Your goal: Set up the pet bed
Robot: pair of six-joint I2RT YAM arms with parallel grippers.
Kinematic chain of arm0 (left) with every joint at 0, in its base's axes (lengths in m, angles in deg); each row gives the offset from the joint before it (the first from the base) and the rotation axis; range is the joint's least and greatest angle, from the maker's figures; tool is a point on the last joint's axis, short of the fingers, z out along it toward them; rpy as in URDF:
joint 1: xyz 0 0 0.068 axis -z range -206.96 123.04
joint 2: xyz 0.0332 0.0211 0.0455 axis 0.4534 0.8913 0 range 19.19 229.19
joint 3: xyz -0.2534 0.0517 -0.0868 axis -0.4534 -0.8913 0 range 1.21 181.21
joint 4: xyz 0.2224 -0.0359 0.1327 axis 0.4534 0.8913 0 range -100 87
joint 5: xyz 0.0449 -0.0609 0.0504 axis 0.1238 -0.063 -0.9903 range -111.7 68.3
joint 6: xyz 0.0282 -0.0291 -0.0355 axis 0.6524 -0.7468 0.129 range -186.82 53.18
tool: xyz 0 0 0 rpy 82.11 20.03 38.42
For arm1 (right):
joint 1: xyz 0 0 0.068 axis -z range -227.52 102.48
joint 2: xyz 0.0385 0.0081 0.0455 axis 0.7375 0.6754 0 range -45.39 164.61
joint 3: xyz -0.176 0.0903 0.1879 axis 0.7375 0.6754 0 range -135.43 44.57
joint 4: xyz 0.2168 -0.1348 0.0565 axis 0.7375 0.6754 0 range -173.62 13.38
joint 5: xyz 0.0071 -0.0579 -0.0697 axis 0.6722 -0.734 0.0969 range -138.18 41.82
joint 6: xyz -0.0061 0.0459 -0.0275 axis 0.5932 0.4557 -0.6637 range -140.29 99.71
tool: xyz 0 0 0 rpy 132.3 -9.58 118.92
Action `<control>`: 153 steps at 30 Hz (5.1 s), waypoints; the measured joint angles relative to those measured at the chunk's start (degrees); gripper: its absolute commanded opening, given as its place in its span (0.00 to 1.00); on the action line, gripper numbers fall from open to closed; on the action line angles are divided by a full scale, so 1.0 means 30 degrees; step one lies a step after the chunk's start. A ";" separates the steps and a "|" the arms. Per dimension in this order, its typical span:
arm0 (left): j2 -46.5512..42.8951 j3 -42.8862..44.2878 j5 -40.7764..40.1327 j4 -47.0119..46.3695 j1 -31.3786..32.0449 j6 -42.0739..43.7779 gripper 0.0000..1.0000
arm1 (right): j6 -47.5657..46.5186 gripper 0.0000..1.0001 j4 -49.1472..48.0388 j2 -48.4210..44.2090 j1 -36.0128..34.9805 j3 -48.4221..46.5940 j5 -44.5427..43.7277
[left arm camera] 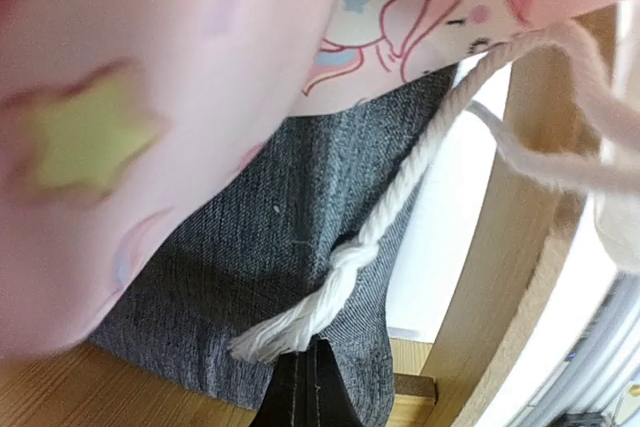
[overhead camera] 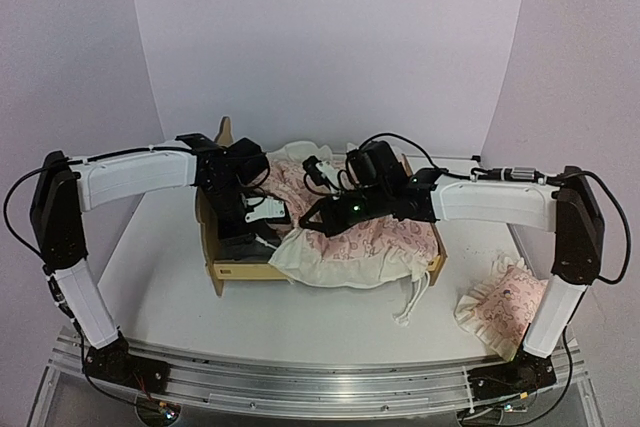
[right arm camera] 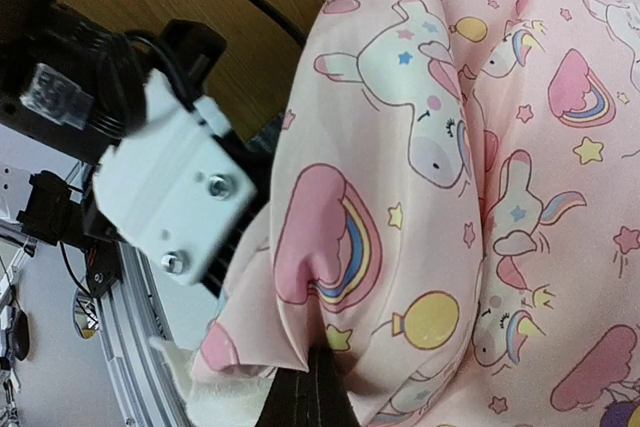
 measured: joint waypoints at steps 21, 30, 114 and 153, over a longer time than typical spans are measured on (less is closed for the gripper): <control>-0.3958 -0.5879 0.1172 -0.1545 0.0544 0.0034 0.00 | 0.0841 0.00 -0.0200 0.1149 -0.1159 -0.0212 -0.0473; -0.3968 -0.7047 0.0326 -0.3856 0.0645 0.1157 0.25 | 0.1003 0.00 -0.0198 0.1760 -0.1643 -0.0212 -0.0558; -0.2086 -0.5540 0.0940 -0.3739 0.0624 0.1027 0.00 | 0.1099 0.00 -0.0345 0.1796 -0.1731 0.0218 -0.0941; -0.9157 -0.6881 0.7100 0.2374 0.3762 0.0268 0.00 | 0.1543 0.33 -0.0031 0.1167 -0.2490 0.0174 -0.0895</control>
